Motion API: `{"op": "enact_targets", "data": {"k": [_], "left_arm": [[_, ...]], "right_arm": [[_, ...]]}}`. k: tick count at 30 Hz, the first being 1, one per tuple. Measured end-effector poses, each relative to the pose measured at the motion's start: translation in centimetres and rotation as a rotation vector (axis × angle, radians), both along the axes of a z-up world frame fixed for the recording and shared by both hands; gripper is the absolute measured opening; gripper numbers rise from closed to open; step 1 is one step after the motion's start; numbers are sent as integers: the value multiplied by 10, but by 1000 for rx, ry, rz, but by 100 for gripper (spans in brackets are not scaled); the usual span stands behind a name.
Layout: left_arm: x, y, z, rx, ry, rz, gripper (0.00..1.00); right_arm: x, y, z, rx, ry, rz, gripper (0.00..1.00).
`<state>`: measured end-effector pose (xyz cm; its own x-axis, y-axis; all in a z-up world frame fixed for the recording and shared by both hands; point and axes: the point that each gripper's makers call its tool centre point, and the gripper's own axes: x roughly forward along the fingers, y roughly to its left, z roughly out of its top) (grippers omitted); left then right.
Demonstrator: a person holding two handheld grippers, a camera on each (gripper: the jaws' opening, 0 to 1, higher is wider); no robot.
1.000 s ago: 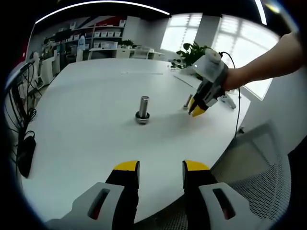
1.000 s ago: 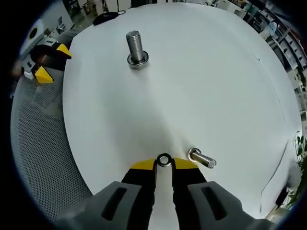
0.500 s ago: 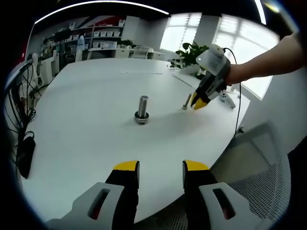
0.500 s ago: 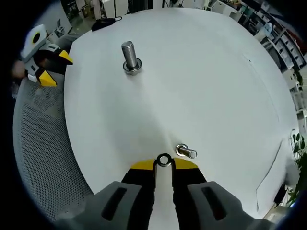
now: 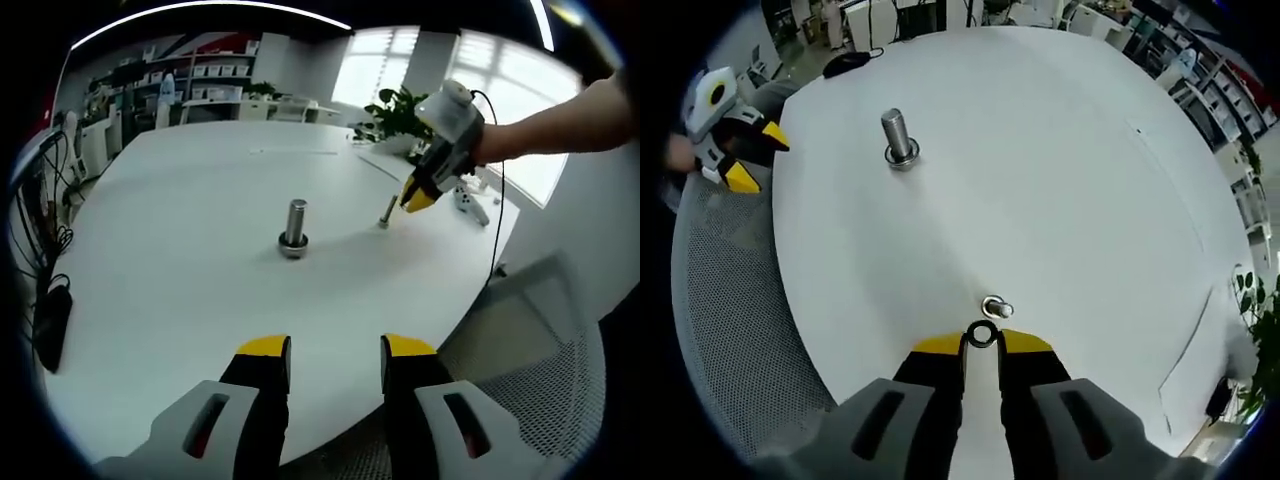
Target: Place the washer onto the threaded stud by aligning its center hole with the stud, sliding it down to the base, and recovering from edge contact or off-axis alignment until the washer reaches the visible bottom stop.
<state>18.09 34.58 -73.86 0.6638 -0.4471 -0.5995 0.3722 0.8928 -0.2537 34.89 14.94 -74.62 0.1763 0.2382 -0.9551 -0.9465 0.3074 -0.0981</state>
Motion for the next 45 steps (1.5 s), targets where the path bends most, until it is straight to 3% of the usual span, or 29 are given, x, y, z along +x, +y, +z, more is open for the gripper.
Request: {"op": "enact_targets", "data": {"k": [19,45], "left_arm": [[0,0,0,4,2,-2,34],[-2,-1,-3,10,15,-9,34]], "right_arm": [[12,5,16,19,-63,21,14],[16,14,-2,11,-28,31,15]]}}
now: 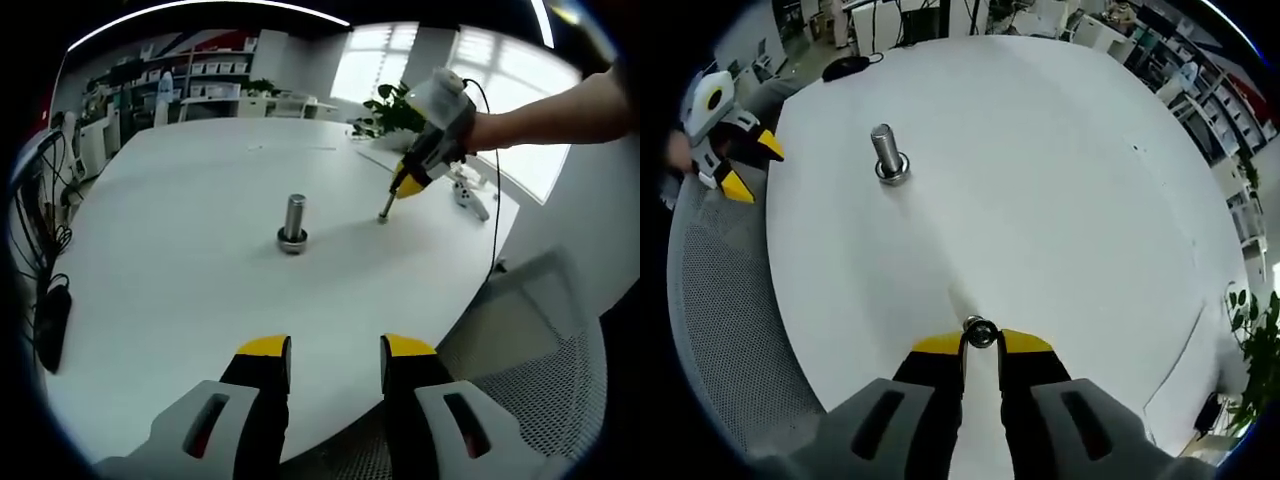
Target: Place the washer onto the threaded stud by aligning its center hole with the stud, sliding it down to the base, and recovering from edge contact or off-axis alignment until the washer reaches the visible bottom stop.
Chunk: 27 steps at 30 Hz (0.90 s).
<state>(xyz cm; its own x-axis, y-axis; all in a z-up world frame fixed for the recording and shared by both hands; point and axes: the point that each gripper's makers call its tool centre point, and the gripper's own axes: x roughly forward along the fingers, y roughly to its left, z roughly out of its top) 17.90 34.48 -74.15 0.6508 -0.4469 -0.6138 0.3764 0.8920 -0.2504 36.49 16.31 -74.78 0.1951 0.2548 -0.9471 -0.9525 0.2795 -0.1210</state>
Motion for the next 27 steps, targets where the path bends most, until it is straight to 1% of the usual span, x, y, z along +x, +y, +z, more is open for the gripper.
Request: {"op": "enact_targets", "data": {"k": [5,12,24,27], "left_arm": [[0,0,0,-1,1,2,34],[0,1,-1,-2,3,8,34],[0,2,-1,-2,8,12,34],[0,2,-1,-3,9,16,34]], "right_arm": [[1,0,-7,-5,9,3,15],[2,-4,-21,-22,26,-1,15],[4,-4,-33,-34,50,-5,15],[2,-3,-34,-24,64,-27,15]]}}
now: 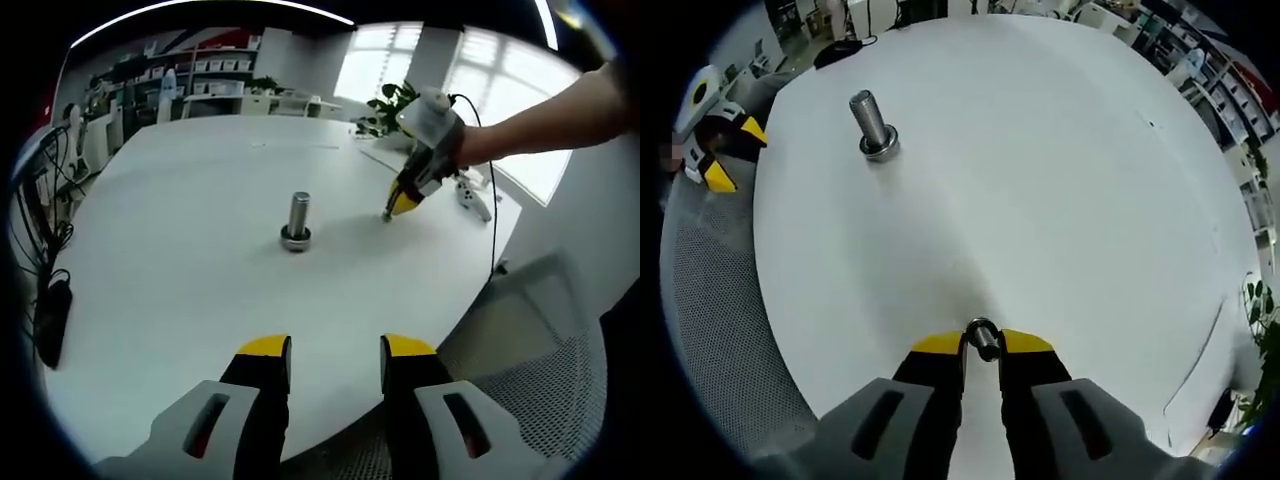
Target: Place the washer onto the threaded stud by aligning its center hole with the stud, sliding it down to the base, and recovering from edge contact or off-axis alignment until the washer reaches the visible bottom stop.
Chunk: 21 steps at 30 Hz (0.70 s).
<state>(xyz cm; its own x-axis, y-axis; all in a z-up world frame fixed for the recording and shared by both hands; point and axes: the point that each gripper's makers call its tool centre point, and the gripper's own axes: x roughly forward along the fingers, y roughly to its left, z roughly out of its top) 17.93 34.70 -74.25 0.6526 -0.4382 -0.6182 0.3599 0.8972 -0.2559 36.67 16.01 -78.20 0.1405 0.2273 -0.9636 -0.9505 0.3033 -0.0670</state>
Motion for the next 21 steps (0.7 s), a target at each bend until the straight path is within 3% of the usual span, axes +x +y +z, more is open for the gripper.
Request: {"op": "enact_targets", "data": {"k": [21], "left_arm": [[0,1,-1,3,0,0,33]], "right_arm": [[-2,4,-6,1,0,-15,17]]}}
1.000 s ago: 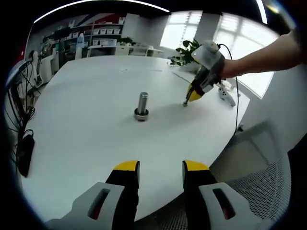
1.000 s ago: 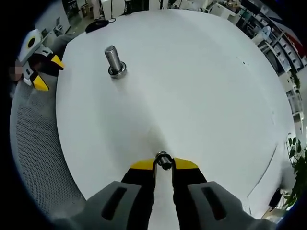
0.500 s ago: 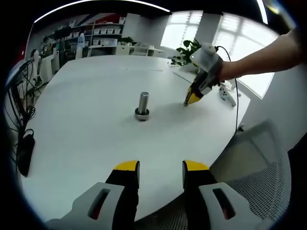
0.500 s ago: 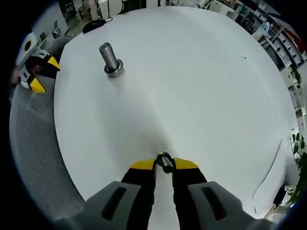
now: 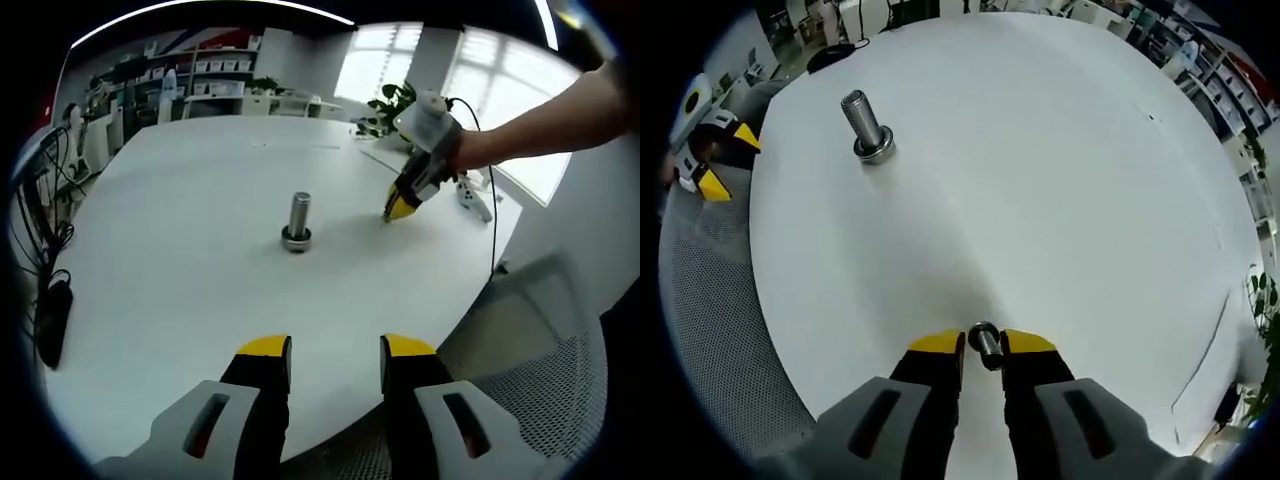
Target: Place the washer onto the threaded stud by aligning its center hole with the stud, sliding it down to the base, and recovering from edge contact or off-axis alignment until the washer reaches the visible bottom stop.
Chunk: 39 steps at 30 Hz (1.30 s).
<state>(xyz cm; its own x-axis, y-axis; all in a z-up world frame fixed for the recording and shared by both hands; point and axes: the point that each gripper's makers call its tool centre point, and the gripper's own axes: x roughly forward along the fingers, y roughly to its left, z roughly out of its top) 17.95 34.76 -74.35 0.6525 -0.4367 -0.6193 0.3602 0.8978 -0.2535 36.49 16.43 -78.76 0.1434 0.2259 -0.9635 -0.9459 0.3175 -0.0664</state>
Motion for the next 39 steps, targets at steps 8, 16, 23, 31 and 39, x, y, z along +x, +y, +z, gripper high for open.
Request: {"op": "enact_targets", "data": {"k": [8,16,23,31,39], "left_arm": [[0,0,1,-5,-2,4,34],[1,0,2,-13,-5,3,34],[1,0,2,-13,-5,3,34],[0,-1,1,-11,-1,2,34],[-1,-2,0,-7,8,-5,34]], "right_arm": [[3,1,-1,-9,-8,-6,18],[2,1,-2,0,-8,-23,22],[0,-4,-1,14,-16,-36,24],[-6,-13,4,49,-31,-64,25],[-14,-20,11,100,-61,-97,27]]}}
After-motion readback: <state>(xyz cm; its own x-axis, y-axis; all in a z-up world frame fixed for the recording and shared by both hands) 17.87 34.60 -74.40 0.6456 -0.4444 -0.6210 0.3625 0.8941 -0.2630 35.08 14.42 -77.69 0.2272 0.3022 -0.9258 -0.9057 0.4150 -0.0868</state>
